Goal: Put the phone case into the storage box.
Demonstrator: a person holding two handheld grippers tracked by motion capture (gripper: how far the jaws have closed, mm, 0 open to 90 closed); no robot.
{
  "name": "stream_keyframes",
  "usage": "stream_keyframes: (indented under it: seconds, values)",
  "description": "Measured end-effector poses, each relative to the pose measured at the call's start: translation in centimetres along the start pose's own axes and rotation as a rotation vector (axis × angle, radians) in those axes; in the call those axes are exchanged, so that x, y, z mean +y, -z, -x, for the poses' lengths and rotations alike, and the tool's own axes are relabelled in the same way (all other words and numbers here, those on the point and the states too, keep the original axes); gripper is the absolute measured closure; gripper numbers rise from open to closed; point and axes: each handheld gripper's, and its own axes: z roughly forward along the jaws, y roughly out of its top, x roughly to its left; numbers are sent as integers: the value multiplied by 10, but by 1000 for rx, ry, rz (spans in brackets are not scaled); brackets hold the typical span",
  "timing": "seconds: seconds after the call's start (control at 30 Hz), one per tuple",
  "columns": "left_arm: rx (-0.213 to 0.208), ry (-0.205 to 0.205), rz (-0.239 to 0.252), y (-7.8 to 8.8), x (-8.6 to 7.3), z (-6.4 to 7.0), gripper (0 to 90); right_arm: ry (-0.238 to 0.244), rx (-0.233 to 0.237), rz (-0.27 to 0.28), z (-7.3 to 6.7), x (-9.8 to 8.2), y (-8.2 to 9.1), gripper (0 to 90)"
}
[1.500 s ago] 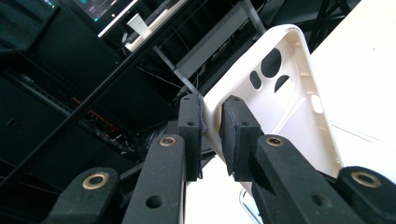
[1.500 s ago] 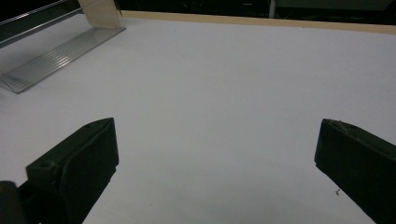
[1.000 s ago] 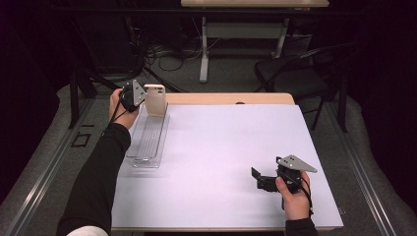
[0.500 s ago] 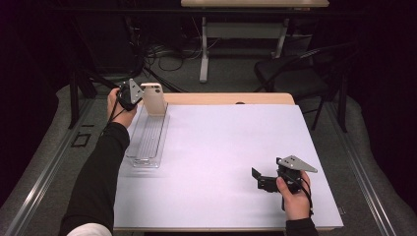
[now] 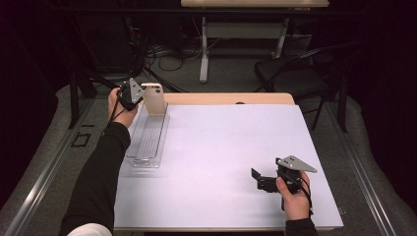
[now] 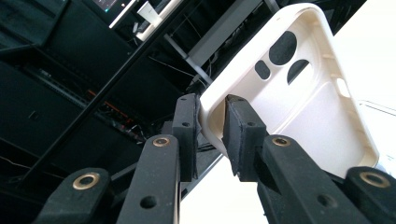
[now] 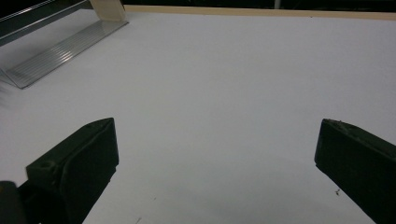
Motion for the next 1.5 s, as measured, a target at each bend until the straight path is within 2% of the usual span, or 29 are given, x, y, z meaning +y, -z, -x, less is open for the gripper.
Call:
stream_keyframes:
  seconds: [0.2,0.5,0.77,1.17,1.4,1.47,1.5]
  values:
    - [3,22,3,1,0,-1,726,2,2,-4,-1,0,-1,0]
    - [7,60,4,1,0,-1,608,3,4,-7,-1,0,-1,0]
    - [12,60,5,3,0,-2,491,10,3,-5,-1,1,0,0]
    - [2,62,4,5,-1,-3,457,15,6,-4,-3,2,-1,0]
    - [-12,86,-6,6,-2,-4,457,15,7,-6,-2,2,-1,0]
    - [-23,99,-6,8,-1,-4,457,17,10,-22,-1,2,0,0]
    - [-24,102,-6,9,-1,-4,457,16,8,-5,-1,2,-1,0]
